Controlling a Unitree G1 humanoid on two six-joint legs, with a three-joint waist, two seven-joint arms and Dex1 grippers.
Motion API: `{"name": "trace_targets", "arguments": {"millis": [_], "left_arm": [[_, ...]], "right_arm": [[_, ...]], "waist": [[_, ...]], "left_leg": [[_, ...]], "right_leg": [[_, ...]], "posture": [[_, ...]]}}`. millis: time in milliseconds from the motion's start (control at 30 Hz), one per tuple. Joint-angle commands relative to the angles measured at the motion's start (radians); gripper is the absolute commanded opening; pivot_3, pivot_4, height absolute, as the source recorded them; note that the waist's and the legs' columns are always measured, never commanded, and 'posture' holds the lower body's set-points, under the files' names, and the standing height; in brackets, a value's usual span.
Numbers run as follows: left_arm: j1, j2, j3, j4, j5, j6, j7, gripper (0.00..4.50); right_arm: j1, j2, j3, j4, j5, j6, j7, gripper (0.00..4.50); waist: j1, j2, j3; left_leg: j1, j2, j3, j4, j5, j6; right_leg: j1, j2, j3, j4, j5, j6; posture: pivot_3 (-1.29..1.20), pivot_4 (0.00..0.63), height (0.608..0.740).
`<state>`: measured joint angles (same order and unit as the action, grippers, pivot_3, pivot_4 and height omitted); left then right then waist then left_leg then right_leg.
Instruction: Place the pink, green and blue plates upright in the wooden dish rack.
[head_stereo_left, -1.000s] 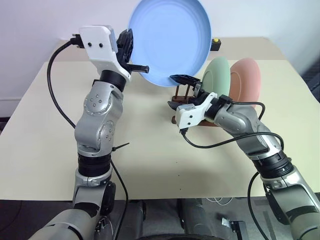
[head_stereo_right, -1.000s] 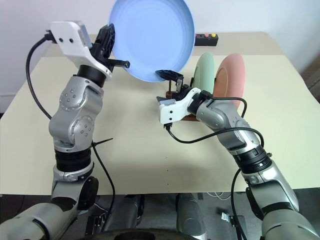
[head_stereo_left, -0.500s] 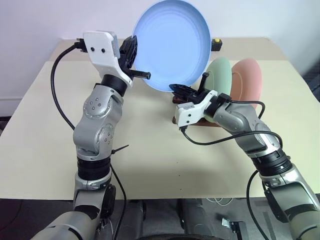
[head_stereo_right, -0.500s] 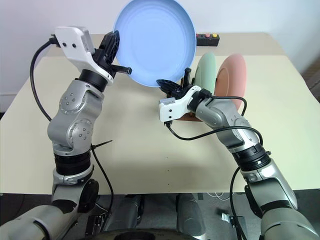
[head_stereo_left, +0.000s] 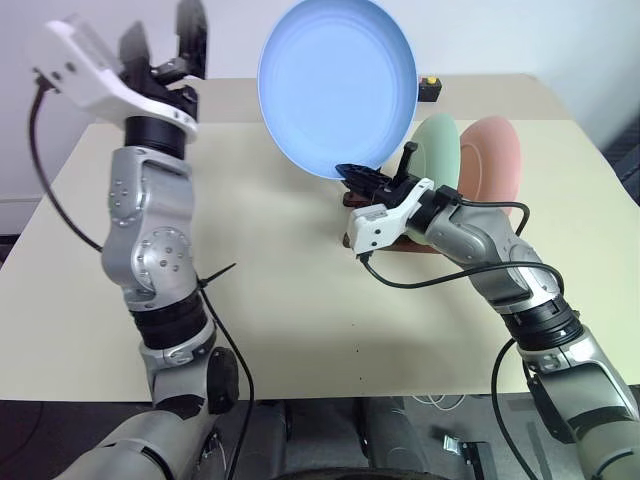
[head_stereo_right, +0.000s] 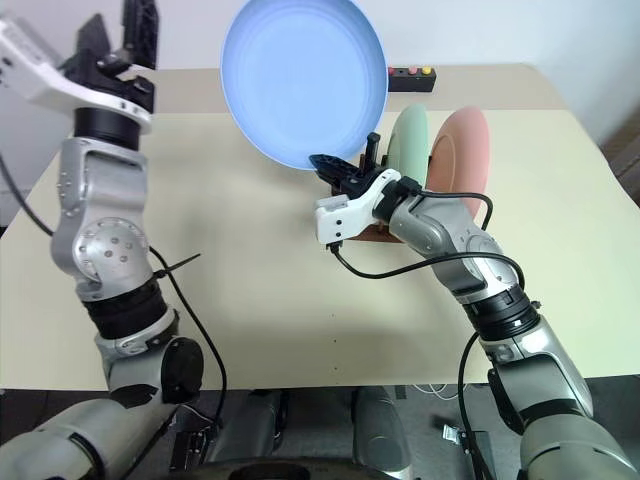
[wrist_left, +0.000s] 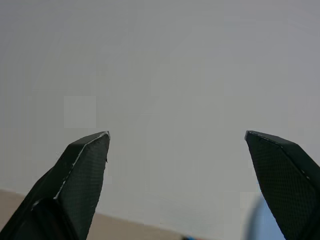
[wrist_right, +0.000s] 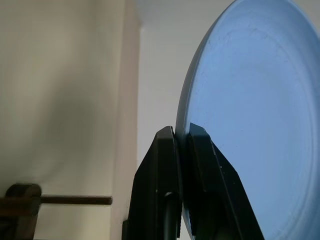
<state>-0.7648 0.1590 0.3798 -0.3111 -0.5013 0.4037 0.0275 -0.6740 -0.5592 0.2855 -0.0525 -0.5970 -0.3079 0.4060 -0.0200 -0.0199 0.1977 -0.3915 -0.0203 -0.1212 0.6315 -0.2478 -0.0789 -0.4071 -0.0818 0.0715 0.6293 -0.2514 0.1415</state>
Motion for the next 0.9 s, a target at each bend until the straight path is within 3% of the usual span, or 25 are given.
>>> {"name": "trace_targets", "arguments": {"millis": [33, 200, 433, 633, 900], "left_arm": [[0.033, 0.087, 0.023, 0.038, 0.052, -0.060, -0.036, 4.47], [0.165, 0.214, -0.032, 0.134, 0.135, -0.093, -0.158, 4.47], [0.362, 0.277, -0.211, 0.116, 0.168, -0.109, -0.389, 4.47], [0.511, 0.315, -0.371, 0.013, 0.137, -0.070, -0.602, 4.47], [0.535, 0.305, -0.433, -0.027, 0.114, -0.019, -0.671, 4.47]], "right_arm": [[-0.037, 0.048, -0.068, -0.064, 0.134, 0.021, 0.008, 0.00], [-0.038, 0.156, -0.128, -0.151, 0.435, 0.181, 0.104, 0.00], [-0.004, 0.230, -0.204, -0.331, 0.798, 0.512, 0.191, 0.00], [0.079, 0.263, -0.340, -0.467, 1.111, 0.825, 0.105, 0.00], [0.154, 0.310, -0.473, -0.515, 1.398, 1.015, -0.053, 0.00]], "waist": [[-0.001, 0.000, 0.000], [-0.001, 0.000, 0.000], [0.004, 0.000, 0.000], [0.000, 0.001, 0.000], [0.000, 0.002, 0.000]], "left_leg": [[0.000, 0.000, 0.000, 0.000, 0.000, 0.000], [0.000, 0.000, 0.000, -0.001, 0.000, 0.000], [0.000, 0.000, -0.001, 0.000, 0.000, 0.000], [0.000, 0.001, -0.001, -0.002, 0.000, 0.000], [0.000, 0.001, -0.001, -0.001, 0.000, 0.000]], "right_leg": [[0.000, 0.000, 0.000, 0.000, 0.000, 0.000], [0.000, 0.000, 0.000, 0.000, 0.000, 0.000], [0.000, 0.000, 0.000, 0.001, 0.000, 0.000], [0.000, 0.000, 0.000, 0.001, 0.000, -0.001], [0.000, 0.000, 0.000, 0.001, 0.000, -0.001]], "posture": [[0.00, 0.150, 0.740], [0.00, 0.150, 0.740], [0.00, 0.150, 0.740], [0.00, 0.150, 0.740], [0.00, 0.150, 0.740]]}}
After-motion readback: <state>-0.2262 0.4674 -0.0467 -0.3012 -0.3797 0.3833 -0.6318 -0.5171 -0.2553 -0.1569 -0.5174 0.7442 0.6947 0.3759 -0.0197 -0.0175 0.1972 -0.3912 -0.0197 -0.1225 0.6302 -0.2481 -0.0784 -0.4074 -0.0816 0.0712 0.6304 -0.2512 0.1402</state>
